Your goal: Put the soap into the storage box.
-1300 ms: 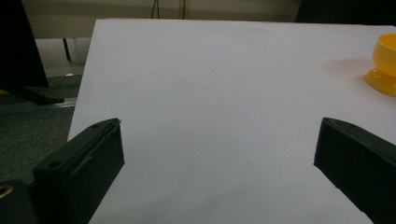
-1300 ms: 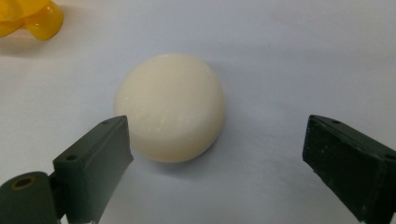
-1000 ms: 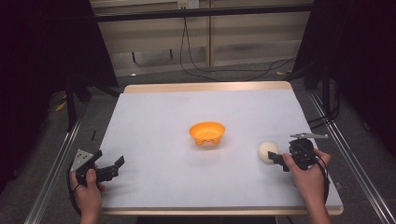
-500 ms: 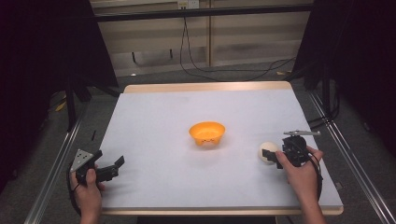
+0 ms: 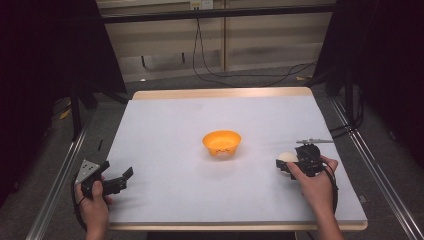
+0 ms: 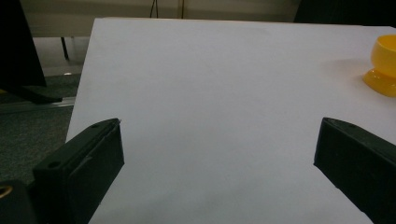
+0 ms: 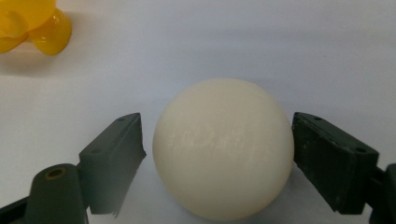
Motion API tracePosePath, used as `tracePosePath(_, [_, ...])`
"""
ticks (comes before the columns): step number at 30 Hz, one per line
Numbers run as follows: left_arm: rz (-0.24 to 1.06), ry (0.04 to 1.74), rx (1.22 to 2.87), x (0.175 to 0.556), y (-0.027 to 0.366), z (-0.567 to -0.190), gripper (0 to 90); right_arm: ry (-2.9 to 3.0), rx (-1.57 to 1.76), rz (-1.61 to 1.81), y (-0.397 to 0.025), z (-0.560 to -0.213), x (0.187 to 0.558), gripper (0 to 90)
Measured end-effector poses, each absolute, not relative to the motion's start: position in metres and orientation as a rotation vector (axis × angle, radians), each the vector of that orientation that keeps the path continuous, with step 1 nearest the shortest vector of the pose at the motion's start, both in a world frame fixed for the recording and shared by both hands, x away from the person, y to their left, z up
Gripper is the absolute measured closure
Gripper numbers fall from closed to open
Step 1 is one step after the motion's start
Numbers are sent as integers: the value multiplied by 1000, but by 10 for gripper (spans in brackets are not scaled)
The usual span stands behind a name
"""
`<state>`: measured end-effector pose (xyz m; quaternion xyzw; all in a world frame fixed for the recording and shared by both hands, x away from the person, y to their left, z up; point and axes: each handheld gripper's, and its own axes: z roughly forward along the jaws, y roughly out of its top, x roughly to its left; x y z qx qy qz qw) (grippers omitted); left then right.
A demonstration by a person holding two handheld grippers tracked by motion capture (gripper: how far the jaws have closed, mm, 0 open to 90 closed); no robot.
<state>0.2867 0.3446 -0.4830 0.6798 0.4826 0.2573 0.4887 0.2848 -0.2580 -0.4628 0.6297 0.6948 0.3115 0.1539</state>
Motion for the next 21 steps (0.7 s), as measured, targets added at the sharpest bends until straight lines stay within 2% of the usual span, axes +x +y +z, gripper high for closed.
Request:
tracePosePath(7, [624, 1172, 1653, 287, 345, -483, 14, 1992, 1816, 854, -257, -468, 287, 215])
tracePosePath(21, [623, 1172, 1652, 287, 344, -483, 13, 1998, 1827, 848, -256, -472, 289, 234])
